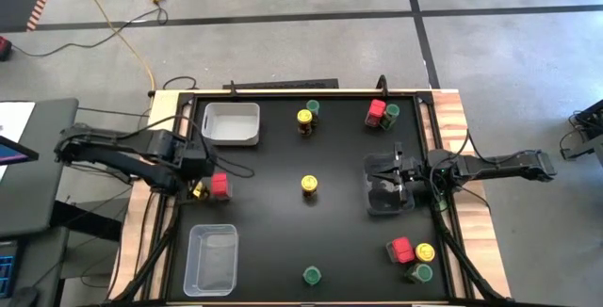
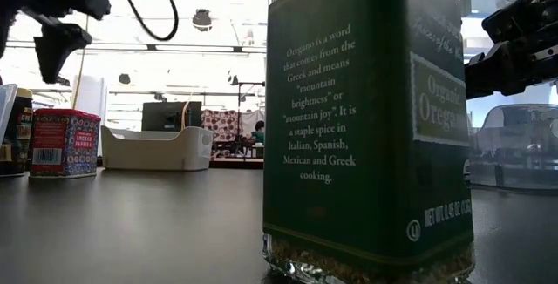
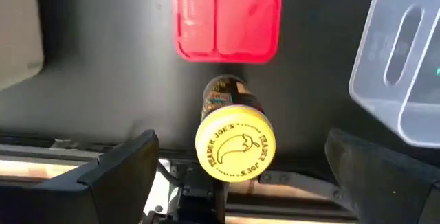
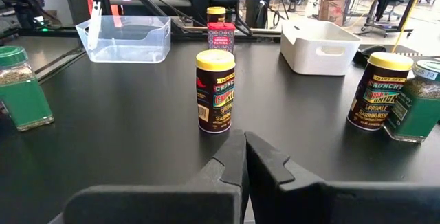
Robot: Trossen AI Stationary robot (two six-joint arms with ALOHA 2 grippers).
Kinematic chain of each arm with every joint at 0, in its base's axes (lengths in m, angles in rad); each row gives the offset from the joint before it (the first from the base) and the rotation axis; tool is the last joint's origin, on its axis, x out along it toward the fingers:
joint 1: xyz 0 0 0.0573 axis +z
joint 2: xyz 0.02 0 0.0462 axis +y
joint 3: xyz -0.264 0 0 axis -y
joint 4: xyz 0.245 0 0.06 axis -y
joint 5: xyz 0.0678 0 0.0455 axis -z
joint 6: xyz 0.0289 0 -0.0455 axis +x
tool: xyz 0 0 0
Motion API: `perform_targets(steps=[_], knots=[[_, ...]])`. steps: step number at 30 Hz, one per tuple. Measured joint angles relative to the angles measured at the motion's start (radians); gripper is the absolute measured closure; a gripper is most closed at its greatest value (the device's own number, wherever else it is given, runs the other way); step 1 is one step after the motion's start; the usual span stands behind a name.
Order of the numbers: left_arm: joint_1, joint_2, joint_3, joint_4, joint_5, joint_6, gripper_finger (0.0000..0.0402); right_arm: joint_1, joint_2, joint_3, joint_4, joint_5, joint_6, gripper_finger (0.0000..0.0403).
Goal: Sort spices by type
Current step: Put the middle left yellow seasoning bottle into the gray bin
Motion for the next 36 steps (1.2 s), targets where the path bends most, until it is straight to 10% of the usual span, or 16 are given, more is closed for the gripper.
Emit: perform_targets(steps=[36], knots=[[-0.044,-0.001,-0.163,0.053,-0.036,0.118,0.0041,0.0,0.0,0.0,0.0,0.0,0.0,0.0367]])
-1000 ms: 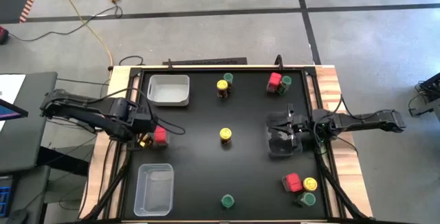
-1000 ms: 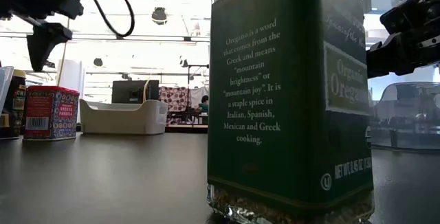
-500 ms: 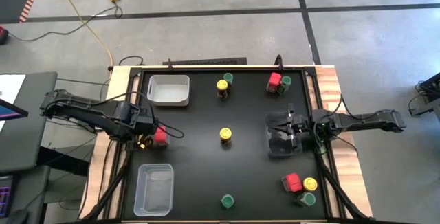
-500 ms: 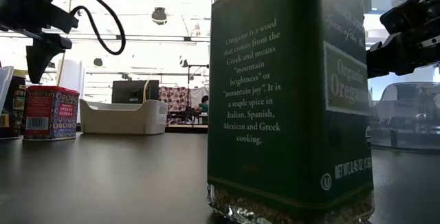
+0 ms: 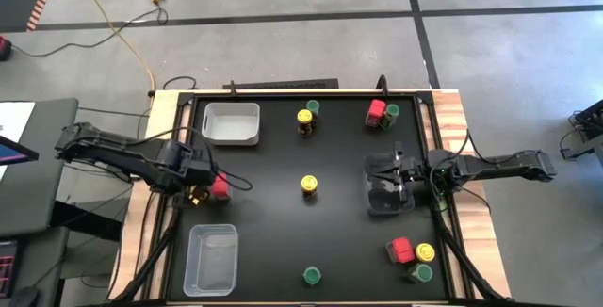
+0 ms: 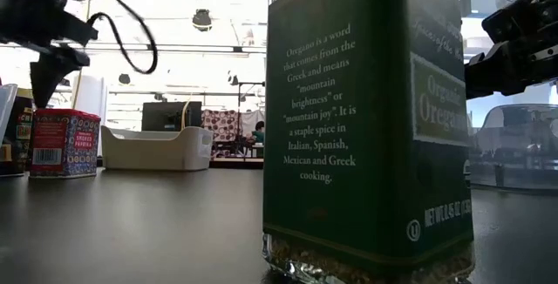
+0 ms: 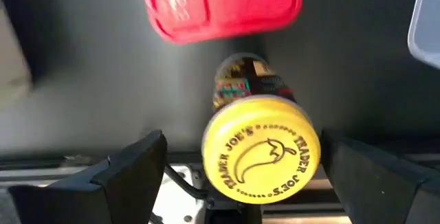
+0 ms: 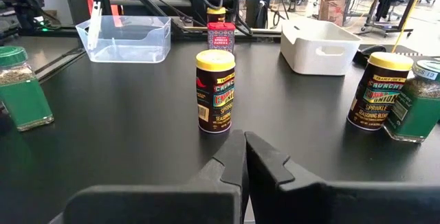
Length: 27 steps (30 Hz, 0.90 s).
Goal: Sort spices by type
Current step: Put the middle left yellow seasoning bottle into the gray bin
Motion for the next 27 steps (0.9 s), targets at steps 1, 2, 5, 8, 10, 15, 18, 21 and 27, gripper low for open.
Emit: perform_targets(steps=[1,2,5,8,10,15,18,21,27], knots=[[0.0,0.0,-0.005,0.0,0.0,-0.005,0.0041,0.0,0.0,0.0,0.0,0.0,0.0,0.0367],[0.0,0.0,-0.005,0.0,-0.002,-0.01,0.0041,0.0,0.0,0.0,0.0,0.0,0.0,0.0367],[0.0,-0.003,-0.001,0.004,-0.009,-0.013,0.0041,0.0,0.0,0.0,0.0,0.0,0.0,0.0367],[0.0,-0.005,-0.001,0.003,-0.01,-0.014,0.0041,0.0,0.0,0.0,0.0,0.0,0.0,0.0367],[0.0,-0.005,-0.001,0.003,-0.01,-0.016,0.0041,0.0,0.0,0.0,0.0,0.0,0.0,0.0367],[0.0,-0.004,-0.014,0.03,-0.012,-0.026,0.0041,0.0,0.0,0.0,0.0,0.0,0.0,0.0367],[0.0,-0.004,-0.032,0.043,-0.012,-0.04,0.0041,0.0,0.0,0.0,0.0,0.0,0.0,0.0367],[0.0,-0.004,-0.037,0.047,-0.012,-0.048,0.0041,0.0,0.0,0.0,0.0,0.0,0.0,0.0367],[0.0,-0.004,-0.037,0.048,-0.012,-0.058,0.0062,0.0,0.0,0.0,0.0,0.0,0.0,0.0367]])
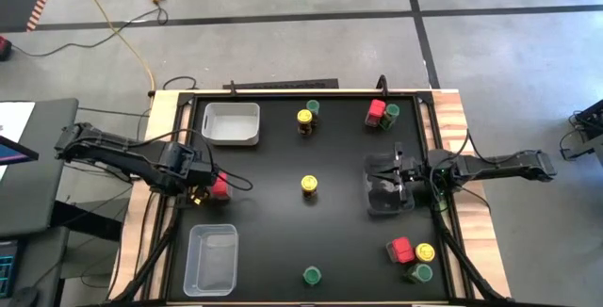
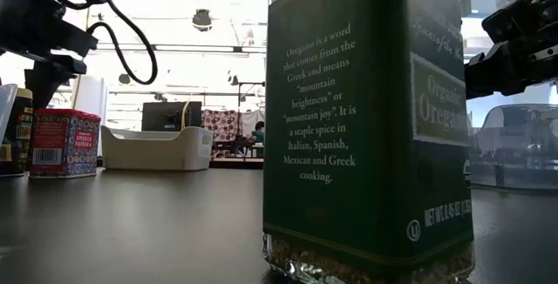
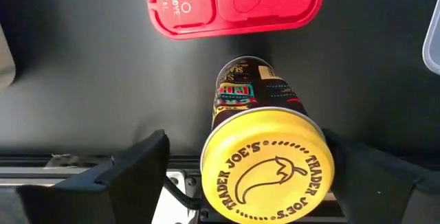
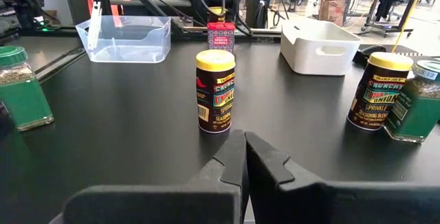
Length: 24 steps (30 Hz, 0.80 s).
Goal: Sort spices by type
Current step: Put the middle left yellow seasoning bottle into the gray bin
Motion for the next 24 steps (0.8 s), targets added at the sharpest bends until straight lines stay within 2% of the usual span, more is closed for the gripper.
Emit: perform_targets(steps=[13,24], knots=[[0.0,0.0,0.004,-0.001,-0.022,-0.018,0.0179,0.0,0.0,0.0,0.0,0.0,0.0,0.0367],[0.0,0.0,0.062,-0.016,-0.005,-0.247,0.0176,0.0,0.0,0.0,0.0,0.0,0.0,0.0367]])
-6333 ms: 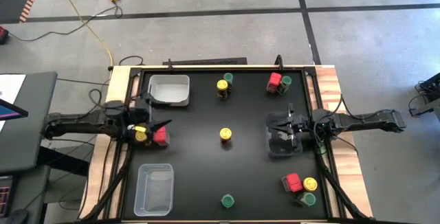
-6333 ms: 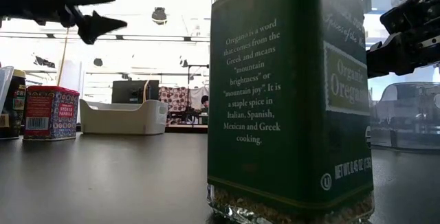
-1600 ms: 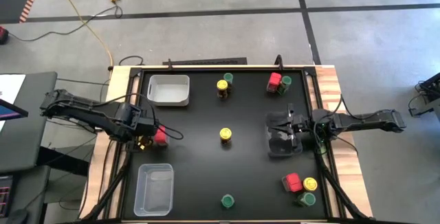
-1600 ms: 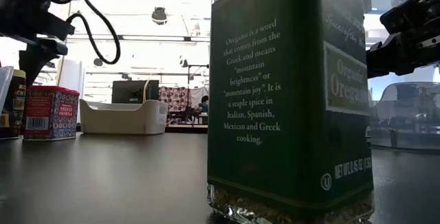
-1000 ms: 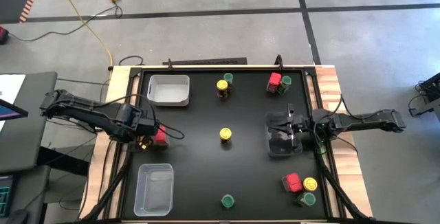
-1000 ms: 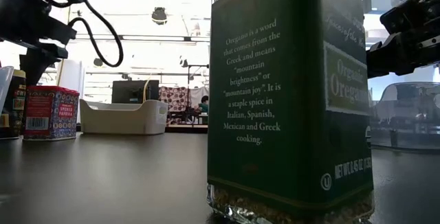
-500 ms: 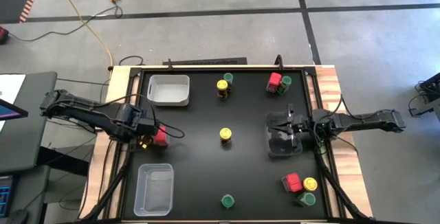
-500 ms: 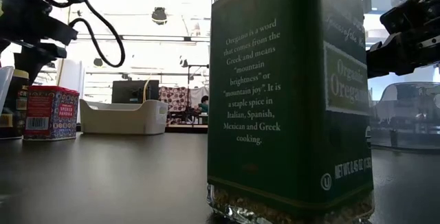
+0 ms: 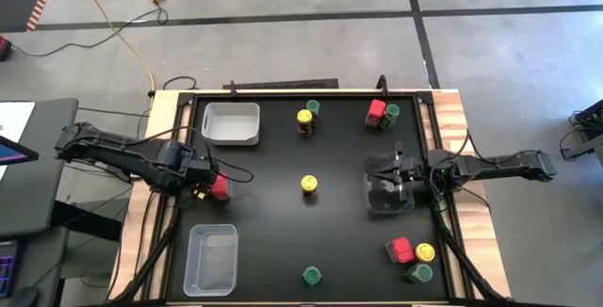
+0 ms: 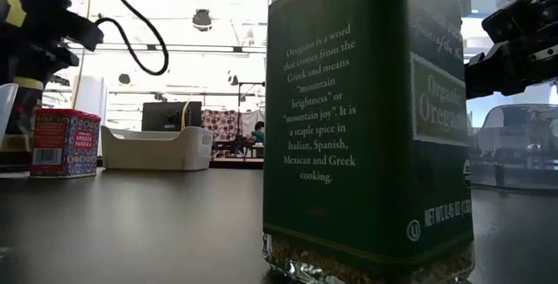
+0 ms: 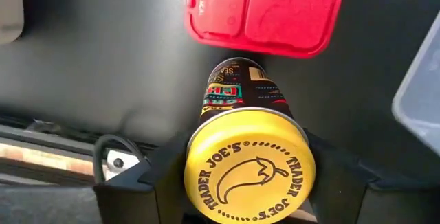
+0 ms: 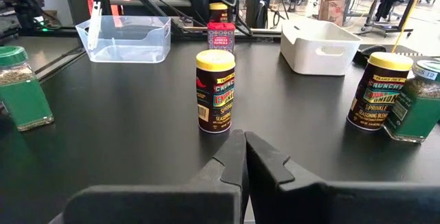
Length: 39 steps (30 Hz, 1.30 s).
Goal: Sort spices by type
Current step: Put the middle left yellow seasoning bottle into the gray bin
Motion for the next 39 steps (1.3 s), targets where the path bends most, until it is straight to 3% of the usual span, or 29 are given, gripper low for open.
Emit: perform_targets(steps=[9,15,23,31,39], knots=[[0.006,0.001,0.197,-0.162,-0.049,-0.133,0.0179,0.0,0.0,0.0,0.0,0.0,0.0,0.0367],[0.088,0.017,0.343,-0.2,-0.137,-0.125,0.0179,0.0,0.0,0.0,0.0,0.0,0.0,0.0367],[0.392,0.136,0.507,-0.183,-0.182,0.26,0.0179,0.0,0.0,0.0,0.0,0.0,0.0,0.0367],[0.732,0.336,0.573,-0.057,-0.121,0.723,0.0179,0.0,0.0,0.0,0.0,0.0,0.0,0.0367],[0.938,0.534,0.573,0.097,-0.059,0.903,0.0174,0.0,0.0,0.0,0.0,0.0,0.0,0.0367]])
